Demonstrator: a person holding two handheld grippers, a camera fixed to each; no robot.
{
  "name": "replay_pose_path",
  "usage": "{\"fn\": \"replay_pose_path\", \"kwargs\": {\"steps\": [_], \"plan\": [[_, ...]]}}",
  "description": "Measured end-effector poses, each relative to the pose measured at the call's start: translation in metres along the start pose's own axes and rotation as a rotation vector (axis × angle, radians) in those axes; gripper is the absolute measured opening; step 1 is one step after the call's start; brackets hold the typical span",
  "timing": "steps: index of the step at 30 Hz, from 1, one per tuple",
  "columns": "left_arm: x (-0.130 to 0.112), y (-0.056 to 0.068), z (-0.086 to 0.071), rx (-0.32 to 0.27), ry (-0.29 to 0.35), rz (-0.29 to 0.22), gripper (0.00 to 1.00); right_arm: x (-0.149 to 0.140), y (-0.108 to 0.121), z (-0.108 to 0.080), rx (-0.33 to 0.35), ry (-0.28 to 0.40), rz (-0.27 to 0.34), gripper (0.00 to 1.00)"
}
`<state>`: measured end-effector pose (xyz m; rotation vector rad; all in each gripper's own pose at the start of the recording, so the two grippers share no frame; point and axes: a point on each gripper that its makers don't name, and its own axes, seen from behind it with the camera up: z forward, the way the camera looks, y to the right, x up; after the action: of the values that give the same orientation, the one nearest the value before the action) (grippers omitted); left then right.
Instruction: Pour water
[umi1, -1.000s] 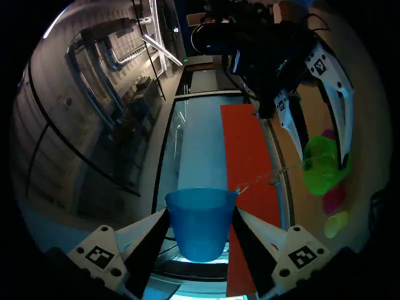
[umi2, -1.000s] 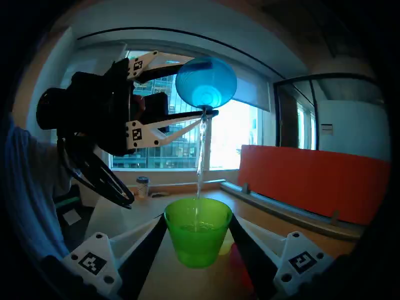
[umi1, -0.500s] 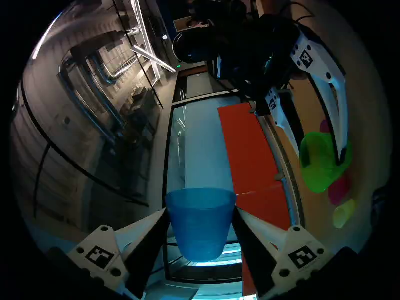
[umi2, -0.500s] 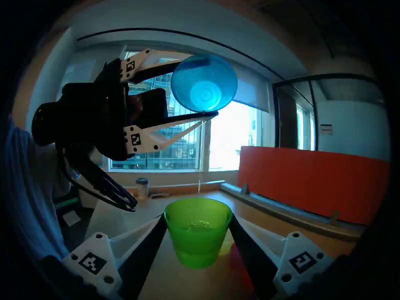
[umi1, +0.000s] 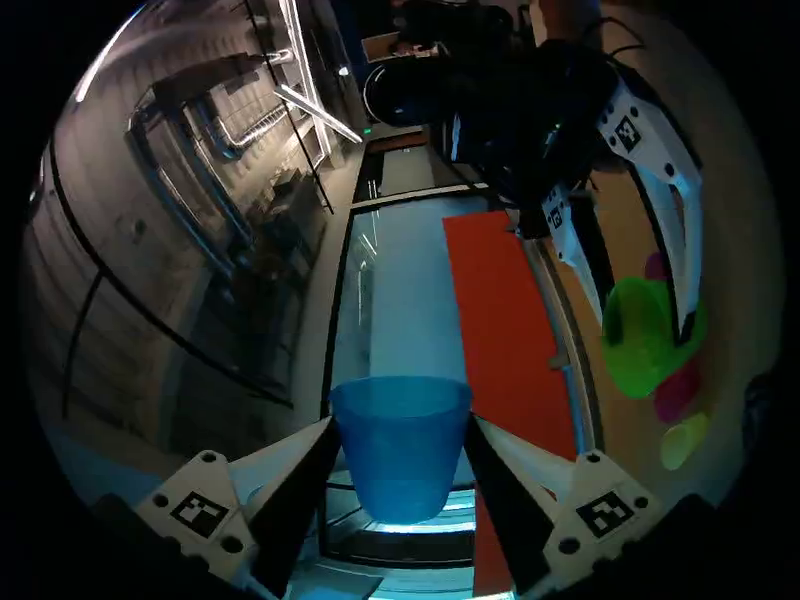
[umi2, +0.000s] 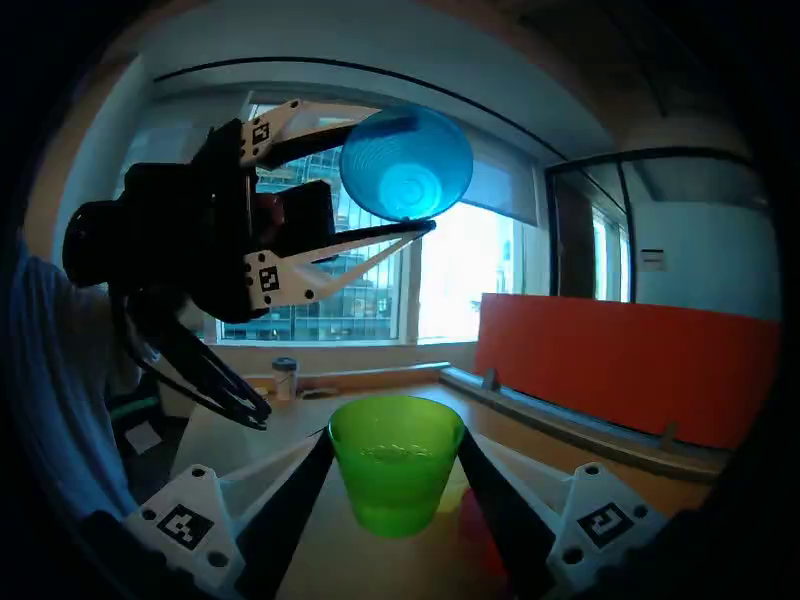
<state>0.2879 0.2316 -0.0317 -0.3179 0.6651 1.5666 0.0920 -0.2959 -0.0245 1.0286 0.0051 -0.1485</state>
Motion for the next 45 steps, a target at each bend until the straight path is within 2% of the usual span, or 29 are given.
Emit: {"fn": "replay_pose_path", "kwargs": {"steps": [6, 15, 18, 29, 35, 41, 45], "plan": [[-0.009, 0.004, 0.003, -0.012, -0.013, -0.179, 0.84, 0.0, 0.002, -0.001, -0.004, 0.005, 0.005, 0.91], [-0.029, 0.017, 0.006, -0.028, -0.055, -0.479, 0.84, 0.0, 0.005, -0.003, -0.013, 0.012, 0.012, 0.91], [-0.034, 0.021, 0.006, -0.037, -0.066, -0.565, 0.84, 0.0, 0.006, -0.004, -0.016, 0.01, 0.01, 0.91], [-0.045, 0.025, 0.001, -0.034, -0.087, -0.819, 0.84, 0.002, 0.007, -0.007, -0.023, 0.017, 0.01, 0.91], [-0.051, 0.023, 0.002, -0.023, -0.087, -0.961, 0.84, 0.002, 0.005, -0.01, -0.028, 0.02, 0.012, 0.91], [-0.059, 0.023, 0.0, -0.011, -0.092, -1.123, 0.84, 0.001, 0.005, -0.01, -0.032, 0.024, 0.015, 0.91], [-0.063, 0.025, -0.001, -0.015, -0.089, -1.262, 0.84, 0.002, 0.003, -0.01, -0.03, 0.023, 0.015, 0.91]]}}
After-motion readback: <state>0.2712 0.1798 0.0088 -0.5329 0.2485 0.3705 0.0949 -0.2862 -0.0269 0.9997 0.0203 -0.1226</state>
